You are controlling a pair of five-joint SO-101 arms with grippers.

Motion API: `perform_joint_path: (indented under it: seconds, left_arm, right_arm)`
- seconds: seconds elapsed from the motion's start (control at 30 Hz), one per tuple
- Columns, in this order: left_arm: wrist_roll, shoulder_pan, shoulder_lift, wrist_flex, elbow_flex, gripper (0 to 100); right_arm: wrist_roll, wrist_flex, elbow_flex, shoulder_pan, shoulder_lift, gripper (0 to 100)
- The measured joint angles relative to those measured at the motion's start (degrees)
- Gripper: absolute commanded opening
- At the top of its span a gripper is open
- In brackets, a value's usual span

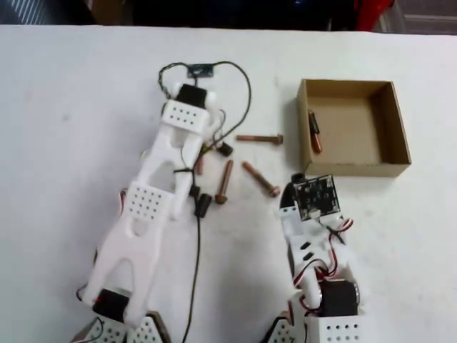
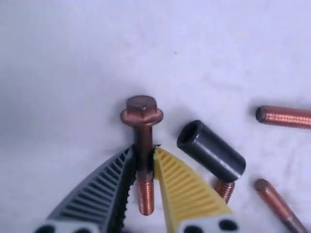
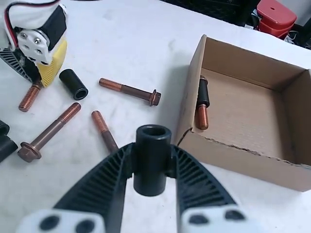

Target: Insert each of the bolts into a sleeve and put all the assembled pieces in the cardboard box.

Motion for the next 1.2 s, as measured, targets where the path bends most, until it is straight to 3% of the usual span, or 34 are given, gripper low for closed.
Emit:
perform_joint_path:
  seconds: [0.17, 0.57, 1.0, 1.2]
  left_arm:
    - [-4.04, -0.26, 0.00, 0.26, 0.00, 2]
    - [-5.27, -0.97, -0.53, 0.26, 0.62, 2]
    - [-12.31, -5.80, -16.97, 0.00, 29.63, 2]
    - [-16.62, -10.90, -19.96, -0.09, 36.22, 2]
  right_arm:
    - [0.00, 0.00, 0.00, 0.00, 0.00, 1.7]
    - [0.00, 0.00, 0.00, 0.00, 0.00, 1.7]
    - [0.00, 0.00, 0.35, 0.00, 0.00, 1.7]
    - [0.00, 0.00, 0.62, 0.00, 0.00, 1.7]
